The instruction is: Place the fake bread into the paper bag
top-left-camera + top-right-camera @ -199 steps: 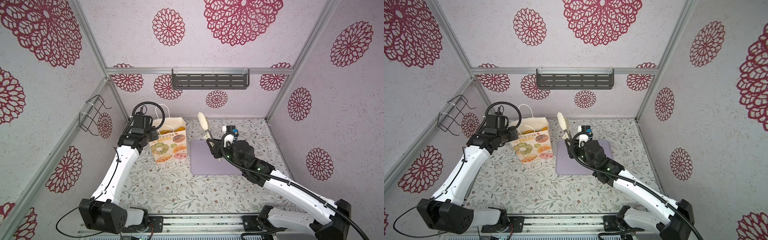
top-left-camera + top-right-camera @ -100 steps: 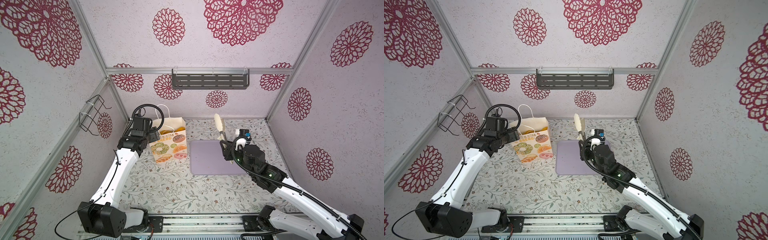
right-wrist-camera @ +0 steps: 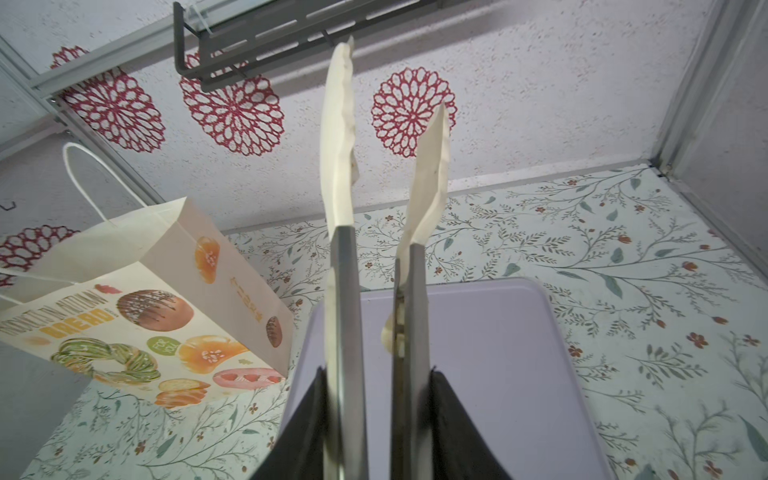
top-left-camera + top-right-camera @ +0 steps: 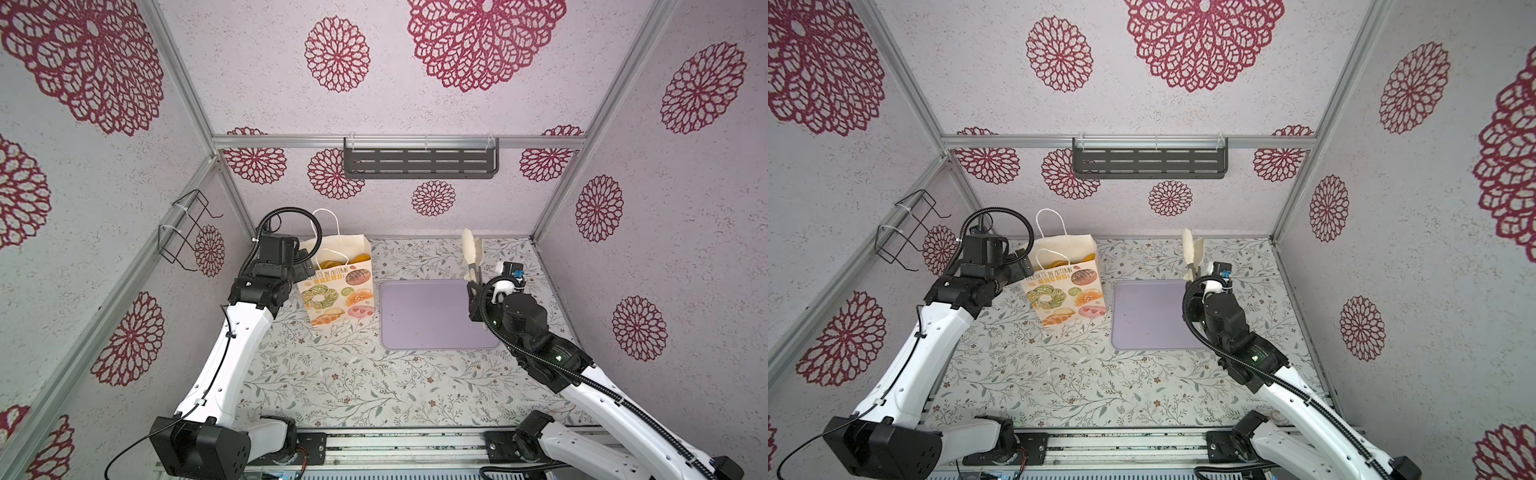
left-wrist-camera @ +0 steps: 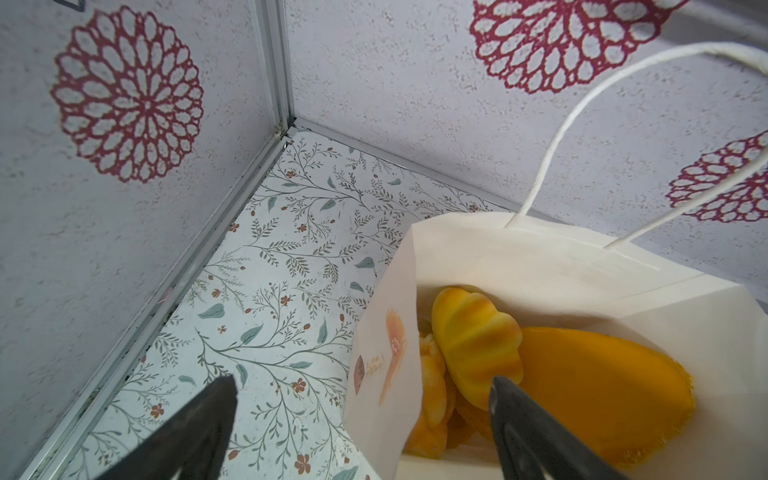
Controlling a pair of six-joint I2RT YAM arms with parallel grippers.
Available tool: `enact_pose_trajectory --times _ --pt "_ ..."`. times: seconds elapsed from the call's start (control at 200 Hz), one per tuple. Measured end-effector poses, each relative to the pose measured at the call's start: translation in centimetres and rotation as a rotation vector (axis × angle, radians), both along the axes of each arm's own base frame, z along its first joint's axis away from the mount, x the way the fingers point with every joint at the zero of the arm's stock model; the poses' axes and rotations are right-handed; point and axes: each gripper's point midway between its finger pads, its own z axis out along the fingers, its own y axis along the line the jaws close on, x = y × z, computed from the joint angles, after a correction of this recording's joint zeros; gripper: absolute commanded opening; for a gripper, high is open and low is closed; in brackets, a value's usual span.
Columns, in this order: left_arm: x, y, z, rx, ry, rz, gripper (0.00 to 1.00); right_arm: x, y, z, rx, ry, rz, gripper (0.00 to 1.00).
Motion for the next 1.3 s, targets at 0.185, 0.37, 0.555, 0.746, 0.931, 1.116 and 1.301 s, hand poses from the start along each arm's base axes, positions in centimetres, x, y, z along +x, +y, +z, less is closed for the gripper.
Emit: enact_pose_trajectory --times 0.185,0.37,0.555,0.746,0.931,1.116,1.301 --pt "-2.7 4.0 1.6 -0.022 -0.065 0.12 0.97 0.2 -2.2 -0.9 -0.08 0.024 -0.061 0.4" --pt "-5.4 6.2 0.2 -0.005 -0.048 0.203 0.97 0.4 -4.6 -1.0 -0.156 0.022 -0.137 0.4" --pt "-6.5 6.6 -4.6 -0.017 0.05 0.253 0.97 1.0 -6.7 -1.9 -0.209 0.05 -0.197 0.4" --pt "-7.8 7.4 -8.2 -0.012 0.098 0.31 0.97 1.8 -8.1 -4.7 -0.283 0.121 -0.229 0.4" --pt "-8.3 8.0 -9.6 -0.001 0.083 0.347 0.97 2.3 -9.2 -7.8 -0.362 0.199 -0.241 0.4" --pt "-8.1 8.3 -10.5 -0.001 0.068 0.357 0.97 2.8 -10.2 -9.9 -0.383 0.249 -0.228 0.39" --pt "-8.2 8.6 -11.4 0.005 0.031 0.374 0.97 3.7 -11.5 -11.7 -0.413 0.296 -0.241 0.39"
